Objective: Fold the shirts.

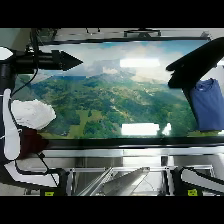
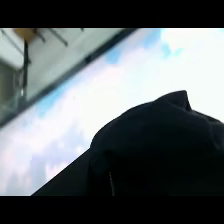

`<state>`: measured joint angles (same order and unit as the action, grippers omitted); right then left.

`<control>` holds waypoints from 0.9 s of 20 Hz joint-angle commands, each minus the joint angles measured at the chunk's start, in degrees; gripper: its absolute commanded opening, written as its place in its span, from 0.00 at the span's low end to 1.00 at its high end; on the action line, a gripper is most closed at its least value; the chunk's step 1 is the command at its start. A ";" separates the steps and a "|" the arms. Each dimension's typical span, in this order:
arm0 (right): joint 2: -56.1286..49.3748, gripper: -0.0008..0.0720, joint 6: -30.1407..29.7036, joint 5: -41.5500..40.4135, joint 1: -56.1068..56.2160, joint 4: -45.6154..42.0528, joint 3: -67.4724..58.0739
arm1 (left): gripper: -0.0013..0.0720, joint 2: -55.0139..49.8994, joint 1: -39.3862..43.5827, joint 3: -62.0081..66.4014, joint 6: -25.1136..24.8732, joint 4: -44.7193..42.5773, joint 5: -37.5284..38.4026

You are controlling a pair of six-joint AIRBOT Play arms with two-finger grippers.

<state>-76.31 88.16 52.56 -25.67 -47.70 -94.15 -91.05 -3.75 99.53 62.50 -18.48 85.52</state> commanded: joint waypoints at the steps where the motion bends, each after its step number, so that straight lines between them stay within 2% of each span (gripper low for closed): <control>1: -3.39 0.05 2.97 -0.94 -4.83 1.42 -4.74 | 0.03 -3.39 1.88 0.00 1.05 0.07 -0.04; 3: -3.39 0.05 2.95 7.32 -8.35 0.37 -4.07 | 0.03 -5.03 2.86 0.00 1.05 0.09 0.00; 5: -2.10 0.05 4.46 13.38 -11.10 -5.07 -0.81 | 0.03 -6.05 3.58 0.00 1.03 0.13 0.04; 8: 3.54 0.05 4.44 13.60 -14.82 -10.86 10.62 | 0.03 -6.49 3.85 0.00 1.01 0.24 0.85; 10: 6.60 0.05 1.36 13.66 -18.05 -8.76 18.60 | 0.03 -6.49 3.85 0.00 1.01 0.50 1.25; 14: 7.43 0.05 -11.61 13.88 -19.50 5.92 21.79 | 0.03 -6.49 3.85 0.00 1.05 0.52 1.49; 18: 3.78 0.05 -19.91 5.66 -17.70 25.22 21.75 | 0.03 -6.49 3.85 0.00 1.03 0.50 0.72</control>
<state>-70.70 75.85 63.33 -44.05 -36.23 -73.23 -97.51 0.08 99.53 63.57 -17.91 86.80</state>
